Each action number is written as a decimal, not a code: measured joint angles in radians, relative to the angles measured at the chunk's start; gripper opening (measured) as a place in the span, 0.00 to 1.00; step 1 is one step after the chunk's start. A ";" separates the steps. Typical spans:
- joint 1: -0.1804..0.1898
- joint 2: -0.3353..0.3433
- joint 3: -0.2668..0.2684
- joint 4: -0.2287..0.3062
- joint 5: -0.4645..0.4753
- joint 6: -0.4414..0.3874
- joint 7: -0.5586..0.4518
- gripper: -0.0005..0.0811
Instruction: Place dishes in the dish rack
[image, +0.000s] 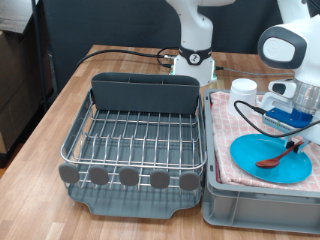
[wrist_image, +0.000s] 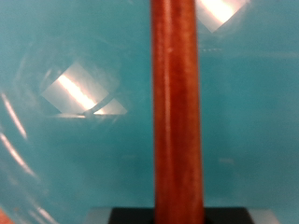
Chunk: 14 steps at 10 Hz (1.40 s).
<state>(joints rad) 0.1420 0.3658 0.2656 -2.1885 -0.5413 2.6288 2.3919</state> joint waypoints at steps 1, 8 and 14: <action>-0.008 -0.015 0.010 0.000 0.030 -0.013 -0.027 0.12; -0.065 -0.184 0.062 -0.035 0.276 -0.097 -0.245 0.12; -0.065 -0.288 0.031 -0.099 0.315 -0.163 -0.085 0.12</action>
<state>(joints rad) 0.0768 0.0777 0.2962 -2.2878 -0.2264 2.4660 2.3071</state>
